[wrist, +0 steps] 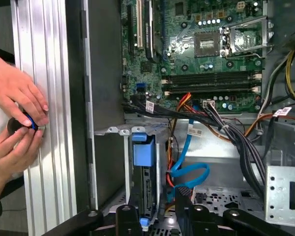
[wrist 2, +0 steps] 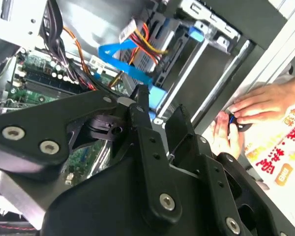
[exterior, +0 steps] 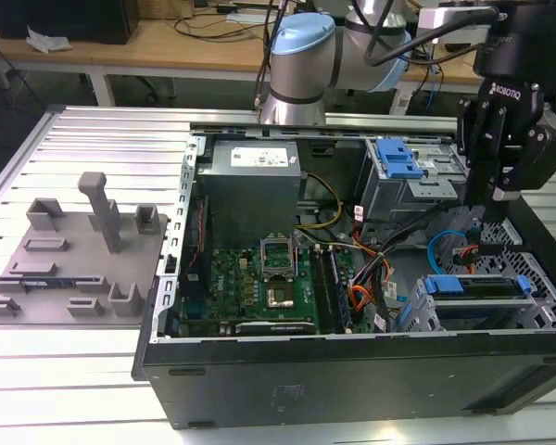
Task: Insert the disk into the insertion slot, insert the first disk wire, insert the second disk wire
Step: 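Insert the first disk wire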
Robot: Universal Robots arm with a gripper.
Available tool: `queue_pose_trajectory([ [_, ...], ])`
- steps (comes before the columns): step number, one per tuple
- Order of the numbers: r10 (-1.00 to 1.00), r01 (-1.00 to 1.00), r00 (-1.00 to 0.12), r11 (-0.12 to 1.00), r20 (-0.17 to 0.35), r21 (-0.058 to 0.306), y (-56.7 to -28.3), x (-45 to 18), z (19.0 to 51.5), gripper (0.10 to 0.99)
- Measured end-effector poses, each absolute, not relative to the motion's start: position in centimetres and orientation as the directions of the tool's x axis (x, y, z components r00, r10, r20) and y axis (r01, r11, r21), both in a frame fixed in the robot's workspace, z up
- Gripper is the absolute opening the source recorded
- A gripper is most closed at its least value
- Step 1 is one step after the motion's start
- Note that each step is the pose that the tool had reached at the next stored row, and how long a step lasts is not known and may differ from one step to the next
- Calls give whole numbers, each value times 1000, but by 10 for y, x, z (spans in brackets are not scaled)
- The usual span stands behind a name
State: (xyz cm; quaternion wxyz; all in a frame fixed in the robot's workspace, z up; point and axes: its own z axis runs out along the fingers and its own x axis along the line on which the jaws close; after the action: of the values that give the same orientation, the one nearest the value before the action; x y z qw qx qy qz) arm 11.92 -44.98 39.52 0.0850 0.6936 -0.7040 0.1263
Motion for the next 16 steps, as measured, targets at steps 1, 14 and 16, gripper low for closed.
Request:
queue_pose_trajectory([
  [1, -955, -998, -22, 4, 295, -60, -450, 122, 394, 408],
  [14, -925, -998, -16, -7, 379, -59, -449, 147, 375, 408],
  [16, -908, -998, -16, -10, 418, -58, -449, 147, 373, 408],
])
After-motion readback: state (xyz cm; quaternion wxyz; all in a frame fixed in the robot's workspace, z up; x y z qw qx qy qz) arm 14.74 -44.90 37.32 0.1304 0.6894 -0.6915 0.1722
